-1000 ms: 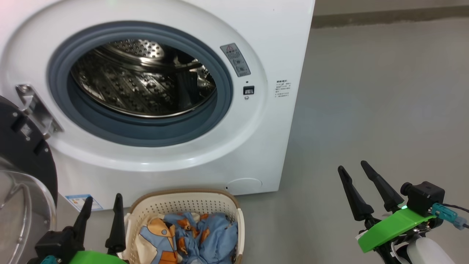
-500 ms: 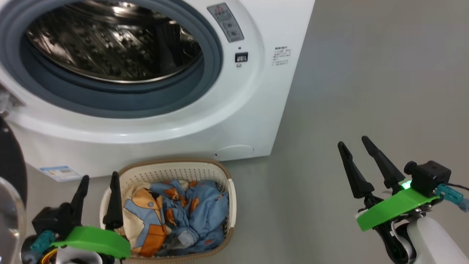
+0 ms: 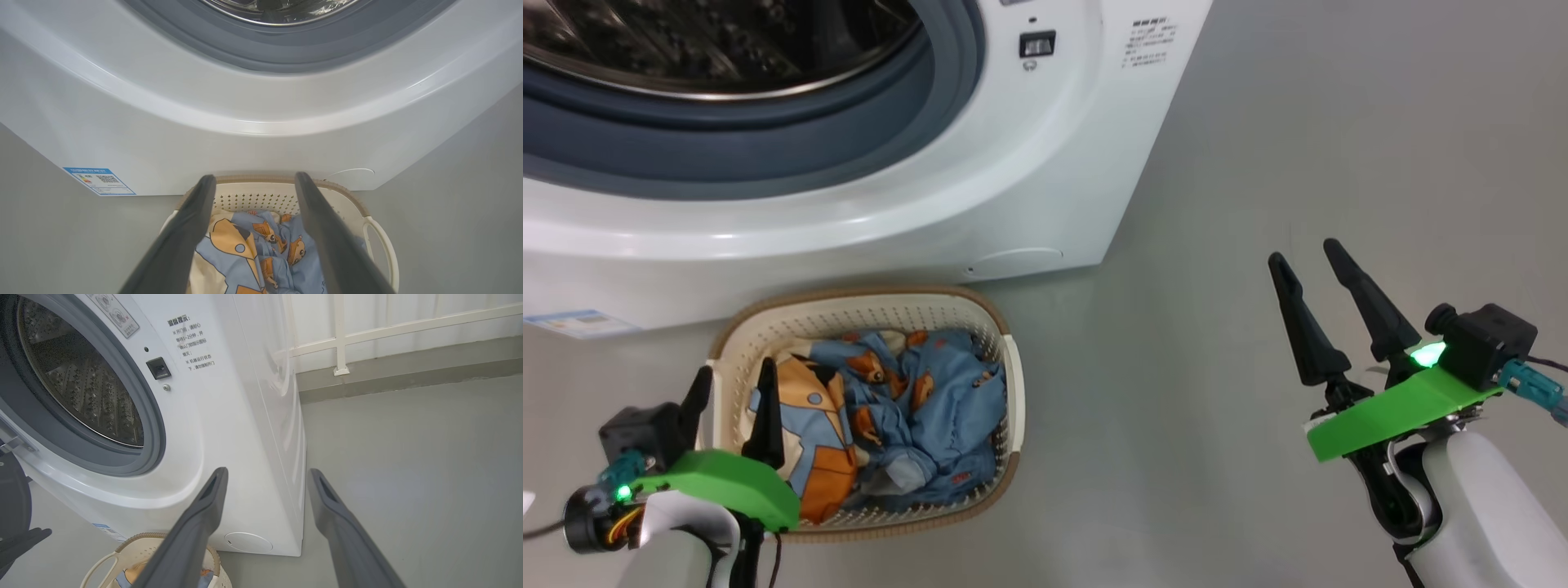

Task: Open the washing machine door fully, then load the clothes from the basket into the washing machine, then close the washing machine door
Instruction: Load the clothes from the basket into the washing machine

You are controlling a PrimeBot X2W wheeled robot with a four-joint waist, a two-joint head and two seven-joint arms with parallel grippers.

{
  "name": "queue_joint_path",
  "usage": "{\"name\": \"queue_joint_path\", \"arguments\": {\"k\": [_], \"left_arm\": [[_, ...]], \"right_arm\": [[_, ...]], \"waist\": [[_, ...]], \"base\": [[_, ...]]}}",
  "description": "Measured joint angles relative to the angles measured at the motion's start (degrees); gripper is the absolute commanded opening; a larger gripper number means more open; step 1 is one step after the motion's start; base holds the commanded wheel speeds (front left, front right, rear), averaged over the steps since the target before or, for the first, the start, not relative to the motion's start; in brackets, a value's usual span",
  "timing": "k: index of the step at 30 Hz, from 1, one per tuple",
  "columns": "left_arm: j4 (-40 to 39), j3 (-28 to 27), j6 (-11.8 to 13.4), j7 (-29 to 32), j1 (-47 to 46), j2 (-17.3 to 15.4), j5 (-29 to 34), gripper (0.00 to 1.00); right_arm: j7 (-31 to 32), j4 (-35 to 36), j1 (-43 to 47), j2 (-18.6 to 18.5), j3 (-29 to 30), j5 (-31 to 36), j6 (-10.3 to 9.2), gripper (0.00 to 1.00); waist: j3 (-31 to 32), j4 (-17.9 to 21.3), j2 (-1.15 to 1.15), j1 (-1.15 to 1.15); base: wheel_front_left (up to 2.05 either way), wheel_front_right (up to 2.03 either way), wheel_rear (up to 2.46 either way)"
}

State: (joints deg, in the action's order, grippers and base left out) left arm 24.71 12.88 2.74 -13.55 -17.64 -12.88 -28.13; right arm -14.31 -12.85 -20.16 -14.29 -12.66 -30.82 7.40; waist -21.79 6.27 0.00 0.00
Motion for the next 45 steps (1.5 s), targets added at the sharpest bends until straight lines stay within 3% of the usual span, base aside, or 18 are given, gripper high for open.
{"name": "queue_joint_path", "arguments": {"k": [15,23,32,45], "left_arm": [[27.92,2.05,-4.60,1.97,-15.95,1.98,-0.59,1.00],[38.89,2.66,-6.11,3.66,-23.96,2.12,-0.85,1.00],[45.51,3.37,-7.06,5.28,-29.83,1.90,-0.88,1.00],[48.33,5.68,-7.05,10.22,-34.96,0.63,-0.24,1.00]], "right_arm": [[-0.01,1.35,-4.93,0.99,-0.87,0.00,0.00,1.00],[-0.01,2.42,-7.31,2.23,-1.14,-0.01,0.00,1.00],[-0.01,3.24,-9.13,3.34,-1.09,-0.01,0.00,1.00],[-0.02,3.60,-10.92,4.60,-1.52,-0.04,0.00,1.00]], "waist": [[-9.97,2.20,0.00,0.00],[-15.39,3.94,0.00,0.00],[-20.63,6.00,0.00,0.00],[-25.85,8.89,0.00,0.00]], "base": [[0.00,0.00,0.00],[0.00,0.00,0.00],[0.00,0.00,0.00],[0.00,0.00,0.00]]}}
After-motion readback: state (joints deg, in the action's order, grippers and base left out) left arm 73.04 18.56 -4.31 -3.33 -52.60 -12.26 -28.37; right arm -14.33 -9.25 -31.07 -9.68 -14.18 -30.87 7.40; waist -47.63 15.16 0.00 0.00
